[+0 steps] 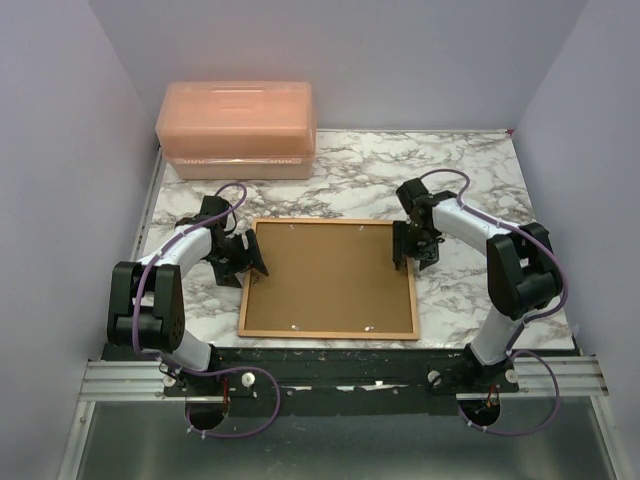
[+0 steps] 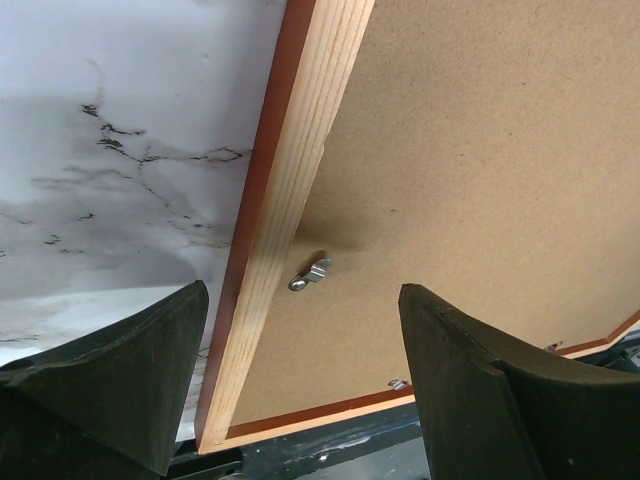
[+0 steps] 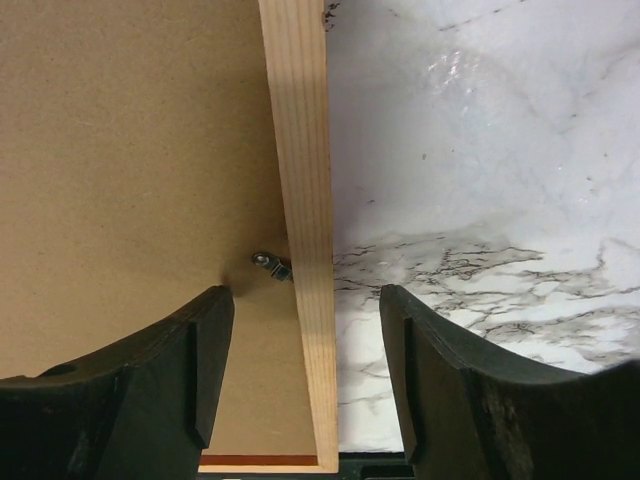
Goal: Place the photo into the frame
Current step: Install the photo frame at the center of the board.
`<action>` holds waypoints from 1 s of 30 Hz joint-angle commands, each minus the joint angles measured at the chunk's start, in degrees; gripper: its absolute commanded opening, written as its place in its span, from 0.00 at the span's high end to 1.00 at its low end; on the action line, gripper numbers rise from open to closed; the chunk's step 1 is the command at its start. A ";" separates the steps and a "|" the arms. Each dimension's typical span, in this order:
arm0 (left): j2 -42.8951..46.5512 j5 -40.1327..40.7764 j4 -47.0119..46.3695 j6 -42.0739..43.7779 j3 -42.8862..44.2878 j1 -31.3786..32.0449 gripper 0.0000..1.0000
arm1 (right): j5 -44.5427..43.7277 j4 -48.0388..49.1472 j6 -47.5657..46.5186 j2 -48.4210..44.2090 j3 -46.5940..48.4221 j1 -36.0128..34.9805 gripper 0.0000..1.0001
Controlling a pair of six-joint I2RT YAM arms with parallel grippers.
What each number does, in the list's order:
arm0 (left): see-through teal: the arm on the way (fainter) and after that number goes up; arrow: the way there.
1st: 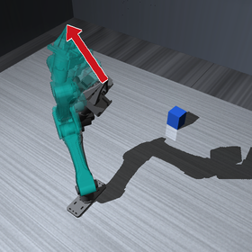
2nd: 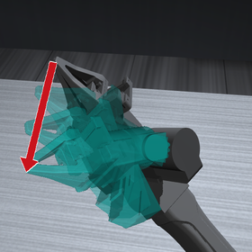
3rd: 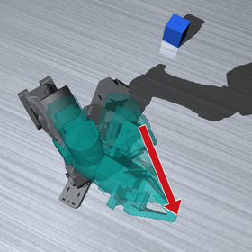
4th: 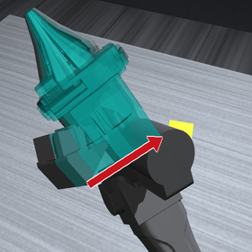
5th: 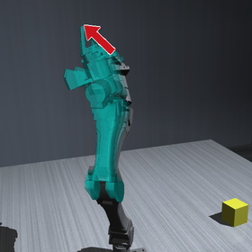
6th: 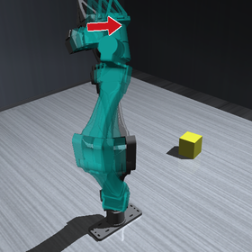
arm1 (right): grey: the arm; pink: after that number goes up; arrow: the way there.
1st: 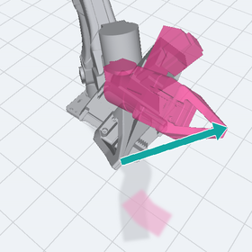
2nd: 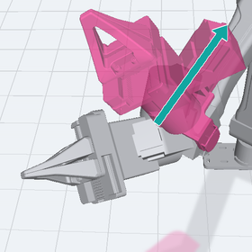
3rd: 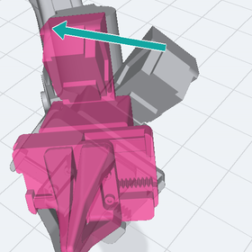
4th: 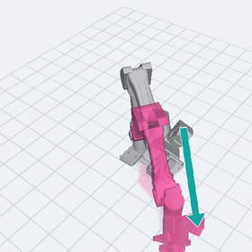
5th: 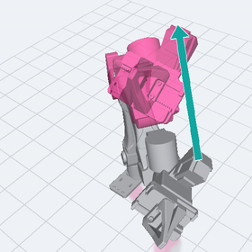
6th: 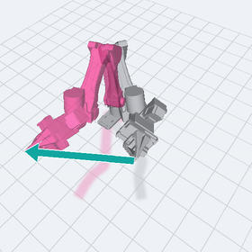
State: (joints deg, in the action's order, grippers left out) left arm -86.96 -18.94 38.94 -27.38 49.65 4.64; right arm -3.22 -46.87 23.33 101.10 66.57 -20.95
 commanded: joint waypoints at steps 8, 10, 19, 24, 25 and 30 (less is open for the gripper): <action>-0.46 -0.57 0.26 1.10 0.45 0.51 0.22 | -8.89 -1.13 3.32 1.92 -0.83 -0.14 0.56; -0.60 -0.59 0.33 1.18 0.61 0.57 0.22 | -9.75 -0.68 3.44 2.77 0.14 -0.14 0.55; -0.96 -0.65 0.52 1.53 0.80 0.81 0.22 | -11.12 3.33 1.74 5.92 4.23 -0.12 0.52; -1.75 -0.77 0.52 1.65 1.06 1.11 0.23 | -9.74 5.76 1.03 6.75 4.11 0.07 0.72; -1.80 -0.83 0.53 1.62 1.06 1.17 0.23 | -9.30 6.45 1.20 6.66 3.90 0.18 0.76; -1.89 -0.67 0.61 1.79 1.07 1.44 0.23 | -4.11 9.23 2.66 6.40 2.85 2.69 0.82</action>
State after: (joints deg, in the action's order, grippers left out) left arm -88.42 -18.96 39.11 -26.52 49.71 5.63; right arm -8.69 -46.44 23.97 105.23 70.81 -20.93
